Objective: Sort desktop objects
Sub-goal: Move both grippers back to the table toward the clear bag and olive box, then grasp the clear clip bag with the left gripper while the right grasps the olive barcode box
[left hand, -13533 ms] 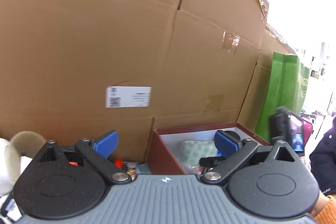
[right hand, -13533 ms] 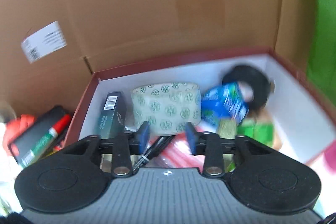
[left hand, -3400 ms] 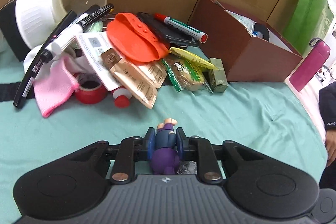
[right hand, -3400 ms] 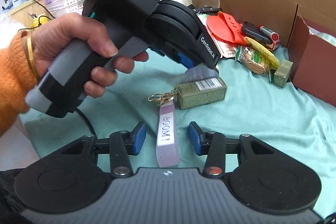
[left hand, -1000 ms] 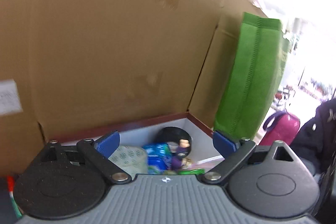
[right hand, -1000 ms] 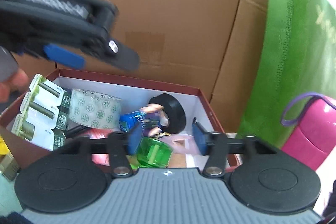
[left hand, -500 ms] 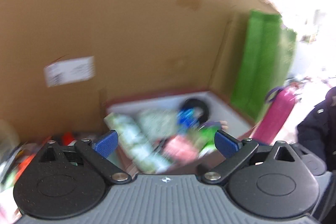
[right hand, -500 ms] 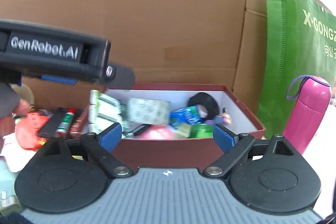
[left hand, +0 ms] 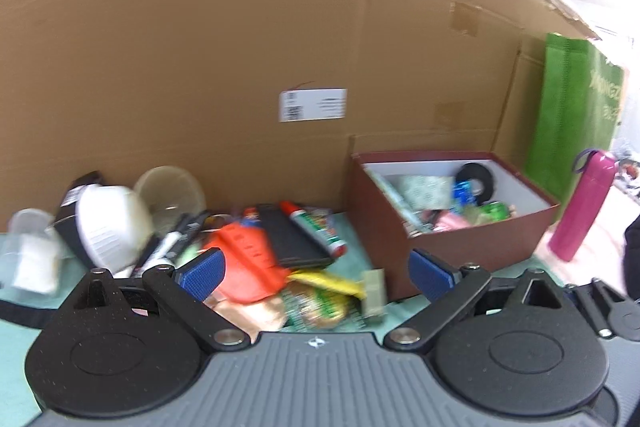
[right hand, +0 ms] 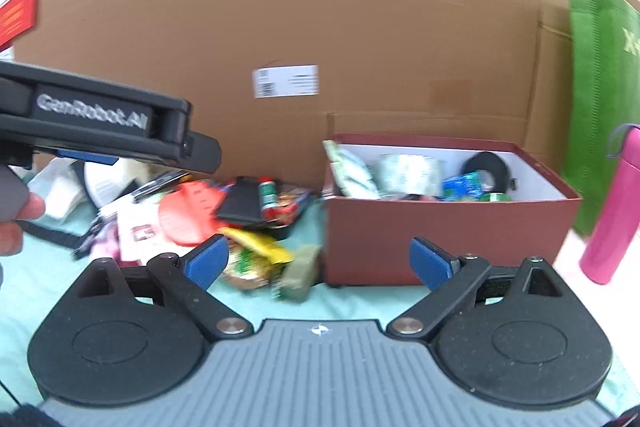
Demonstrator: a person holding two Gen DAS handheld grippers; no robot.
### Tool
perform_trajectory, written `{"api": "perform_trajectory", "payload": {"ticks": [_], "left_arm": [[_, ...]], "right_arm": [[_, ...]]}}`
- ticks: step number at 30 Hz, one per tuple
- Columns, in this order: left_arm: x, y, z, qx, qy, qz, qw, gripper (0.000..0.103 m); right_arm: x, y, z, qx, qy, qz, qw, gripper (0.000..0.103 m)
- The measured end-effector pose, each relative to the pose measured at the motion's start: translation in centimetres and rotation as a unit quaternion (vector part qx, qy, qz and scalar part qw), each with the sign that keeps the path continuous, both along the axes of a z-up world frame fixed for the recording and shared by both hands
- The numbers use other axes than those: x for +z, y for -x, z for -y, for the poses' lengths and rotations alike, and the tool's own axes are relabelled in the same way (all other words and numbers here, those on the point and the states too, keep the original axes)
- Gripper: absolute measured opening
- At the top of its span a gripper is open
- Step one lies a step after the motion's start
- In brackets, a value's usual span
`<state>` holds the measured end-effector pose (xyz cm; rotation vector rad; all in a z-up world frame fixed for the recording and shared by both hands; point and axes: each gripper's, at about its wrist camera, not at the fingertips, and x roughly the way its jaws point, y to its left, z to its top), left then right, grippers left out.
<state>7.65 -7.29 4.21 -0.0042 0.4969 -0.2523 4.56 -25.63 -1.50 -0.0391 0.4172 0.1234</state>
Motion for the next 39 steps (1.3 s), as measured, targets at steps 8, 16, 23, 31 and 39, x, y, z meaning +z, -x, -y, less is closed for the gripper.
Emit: {"api": "perform_trajectory", "payload": {"ticks": [8,16,23,31,39], "left_arm": [[-1.5,1.9,-3.4,0.030,-0.006,-0.002,0.9995,0.101],[-5.7,4.3,-8.4,0.030,0.014,-0.018,0.9993,0.101],[-9.2,3.8,-11.3,0.027,0.049,-0.077,0.9954,0.092],[-10.4,2.0,-8.6,-0.056,0.047,-0.107,0.9915,0.065],[-12.0,0.9,-7.3,-0.067,0.074,-0.145,0.9844,0.044]], "right_arm": [[-1.0,2.2,-4.0,0.044,0.012,-0.011,0.999,0.095],[-4.3,3.4,-7.1,0.096,0.014,-0.068,0.993,0.095],[-7.8,2.7,-10.3,0.142,0.025,-0.113,0.983,0.085],[-8.8,2.0,-9.9,0.156,0.046,-0.114,0.980,0.051],[-8.0,2.7,-6.7,0.146,0.038,-0.114,0.982,0.049]]}}
